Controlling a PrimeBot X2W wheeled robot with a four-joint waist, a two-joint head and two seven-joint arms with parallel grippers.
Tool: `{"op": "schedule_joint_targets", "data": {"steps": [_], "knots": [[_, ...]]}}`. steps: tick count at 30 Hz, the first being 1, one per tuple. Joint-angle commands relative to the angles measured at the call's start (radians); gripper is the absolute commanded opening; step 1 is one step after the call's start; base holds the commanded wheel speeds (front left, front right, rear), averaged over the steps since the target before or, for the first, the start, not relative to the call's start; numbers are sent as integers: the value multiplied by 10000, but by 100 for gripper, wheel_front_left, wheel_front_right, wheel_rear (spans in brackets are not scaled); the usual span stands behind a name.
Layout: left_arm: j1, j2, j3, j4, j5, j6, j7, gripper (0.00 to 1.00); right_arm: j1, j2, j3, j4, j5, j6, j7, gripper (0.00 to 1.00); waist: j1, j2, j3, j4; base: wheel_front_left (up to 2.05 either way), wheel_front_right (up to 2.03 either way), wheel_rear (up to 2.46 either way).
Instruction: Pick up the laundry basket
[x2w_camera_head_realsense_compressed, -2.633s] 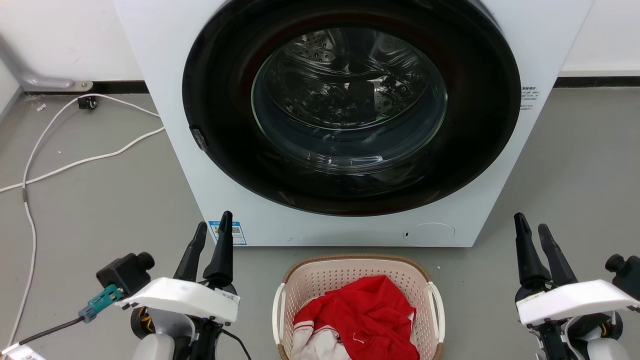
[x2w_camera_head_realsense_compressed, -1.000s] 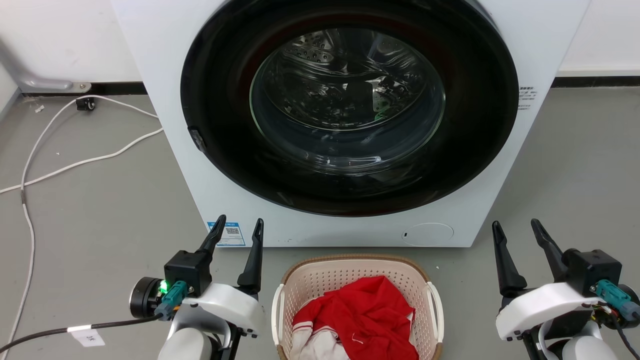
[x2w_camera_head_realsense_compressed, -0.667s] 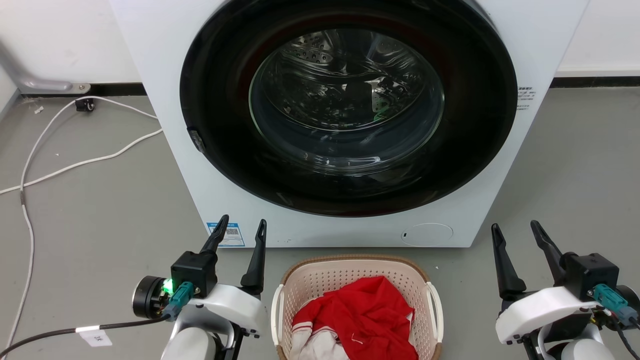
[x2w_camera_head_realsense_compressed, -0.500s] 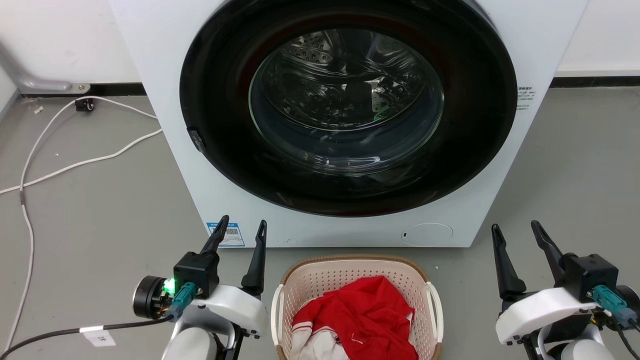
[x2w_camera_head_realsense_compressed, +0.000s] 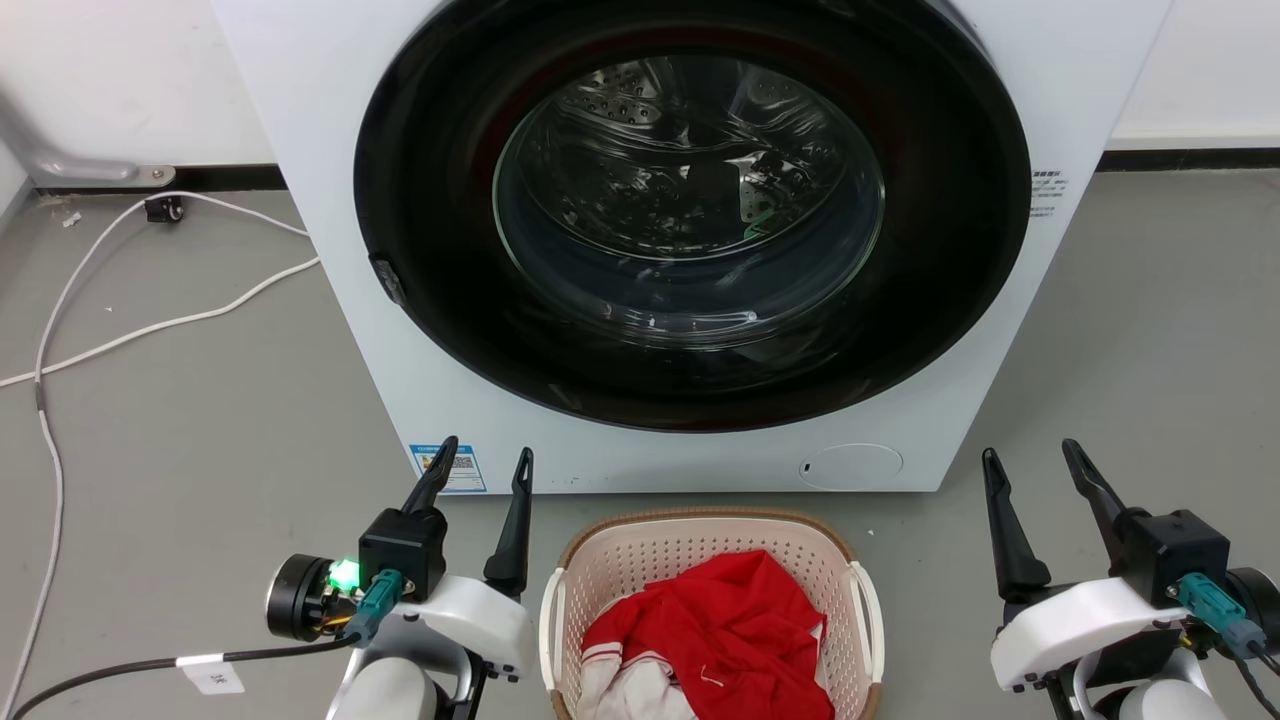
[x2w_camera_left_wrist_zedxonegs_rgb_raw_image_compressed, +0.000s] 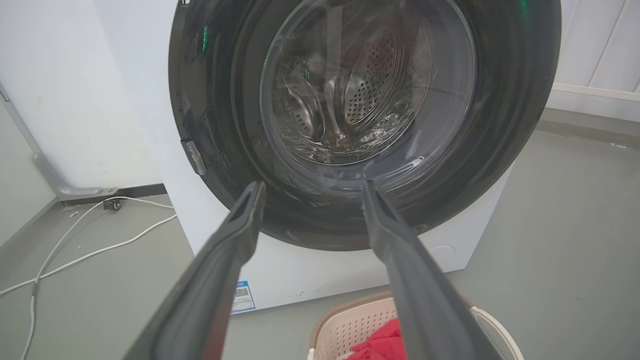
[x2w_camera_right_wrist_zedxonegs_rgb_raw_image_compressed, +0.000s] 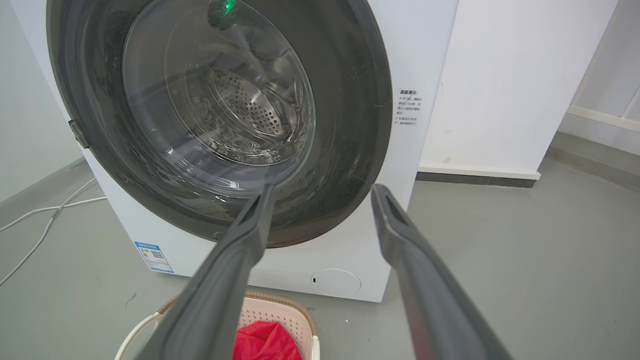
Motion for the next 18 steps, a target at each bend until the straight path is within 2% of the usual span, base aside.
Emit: {"op": "schedule_joint_targets", "data": {"steps": [1,18], "knots": [[-127,-47,27,19,-6,-32,-51,100,108,37,5,12,24,-7,-32,100,0,0,-2,-6,0,0,0],[-291,-125,296,58,72,-30,-49,100,-91,36,-105,120,248,-7,64,100,0,0,338,-53,0,0,0]]}}
